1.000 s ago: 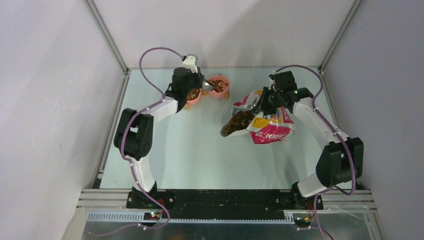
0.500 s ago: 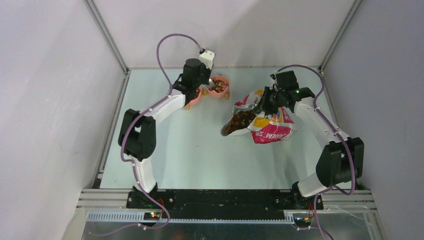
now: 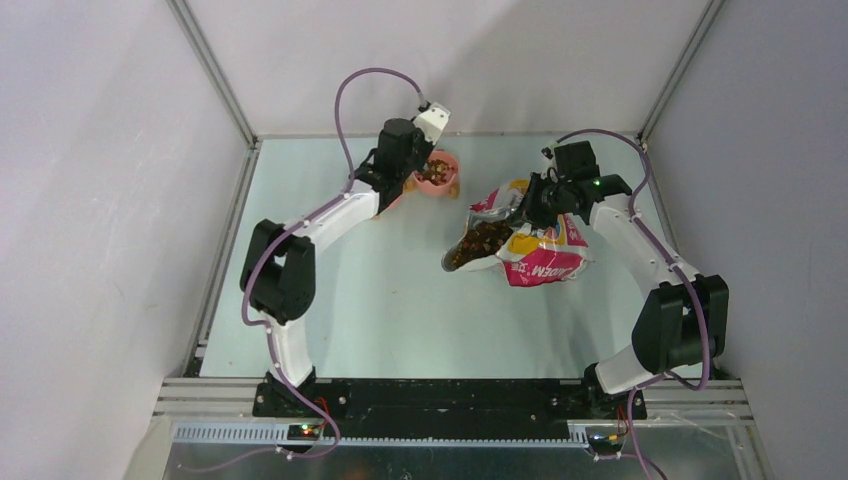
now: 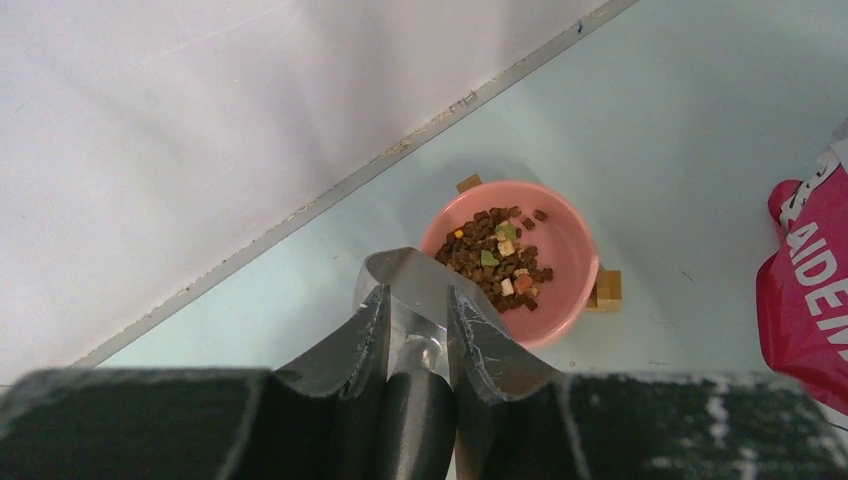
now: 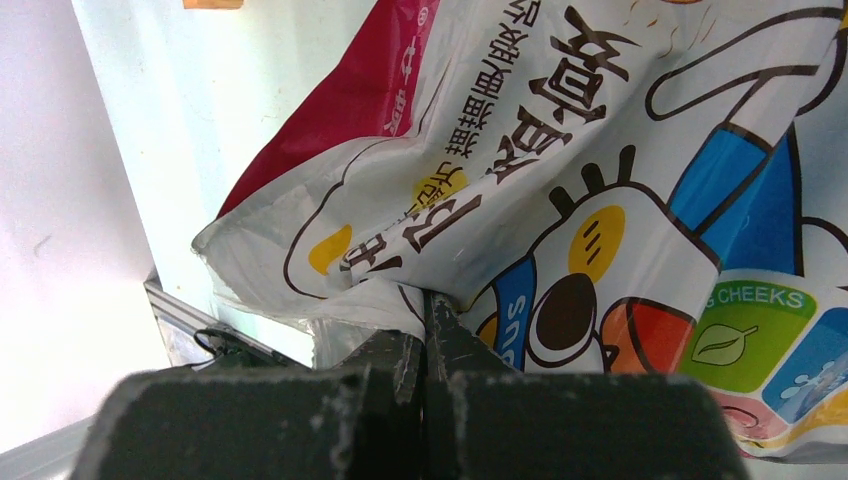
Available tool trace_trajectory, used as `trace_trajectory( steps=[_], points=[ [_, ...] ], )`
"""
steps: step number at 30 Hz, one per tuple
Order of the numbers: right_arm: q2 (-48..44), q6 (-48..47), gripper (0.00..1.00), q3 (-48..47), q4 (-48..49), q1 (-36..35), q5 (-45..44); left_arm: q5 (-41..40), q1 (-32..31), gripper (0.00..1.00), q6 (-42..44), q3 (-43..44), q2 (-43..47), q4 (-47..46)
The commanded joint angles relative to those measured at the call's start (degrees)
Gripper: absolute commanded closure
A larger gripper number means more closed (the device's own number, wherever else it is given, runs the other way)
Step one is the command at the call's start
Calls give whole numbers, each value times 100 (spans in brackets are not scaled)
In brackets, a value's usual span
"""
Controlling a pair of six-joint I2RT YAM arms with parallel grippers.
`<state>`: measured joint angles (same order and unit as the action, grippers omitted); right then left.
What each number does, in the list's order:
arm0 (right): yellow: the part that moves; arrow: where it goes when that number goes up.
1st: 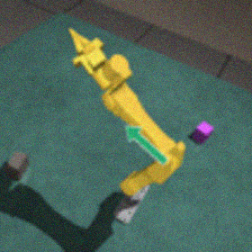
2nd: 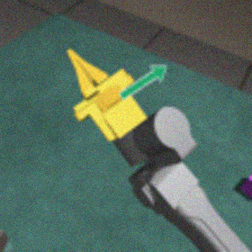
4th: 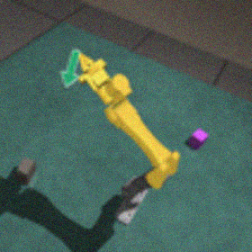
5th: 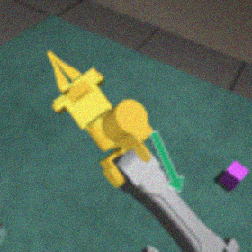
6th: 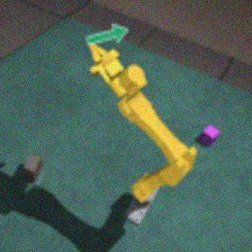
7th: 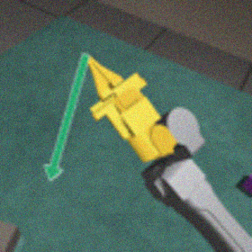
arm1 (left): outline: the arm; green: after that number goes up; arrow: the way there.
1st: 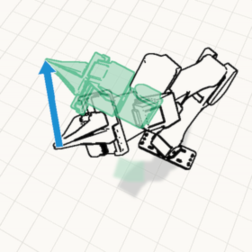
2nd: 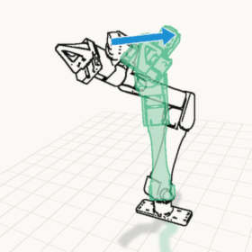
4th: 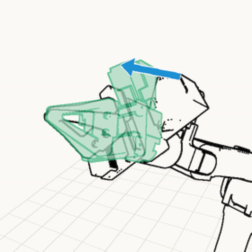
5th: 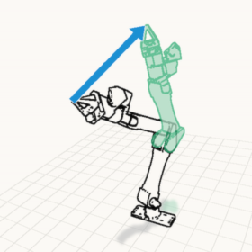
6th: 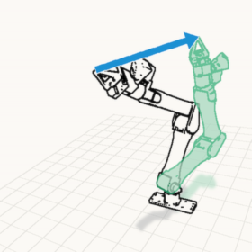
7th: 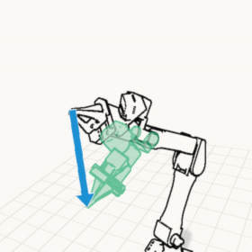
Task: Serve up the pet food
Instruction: Pour the pet food into the pet food bowl.
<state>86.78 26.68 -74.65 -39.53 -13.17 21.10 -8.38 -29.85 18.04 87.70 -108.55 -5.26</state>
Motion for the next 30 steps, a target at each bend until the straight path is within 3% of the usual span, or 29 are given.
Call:
trace_trajectory(
  steps=[1, 9, 16, 27, 30],
  points=[
    [-90, -211, 100, -162, 303, 283, -290, 94, -21, 100, -240, 266, 495, -151],
    [-84, -155, 100, -162, 394, 221, -21, 545, 138, 100, -1304, -697, 1920, -352],
    [-169, -446, 99, -312, 243, -144, -605, 926, 203, 100, -1706, -1463, 3063, -488],
    [240, -908, 89, -1288, -756, -1244, -2084, 1333, 251, 100, -2271, -2767, 4478, -705],
    [299, -845, 79, -1360, -836, -1394, -2292, 1508, 285, 100, -2318, -3098, 4919, -749]
  ],
)
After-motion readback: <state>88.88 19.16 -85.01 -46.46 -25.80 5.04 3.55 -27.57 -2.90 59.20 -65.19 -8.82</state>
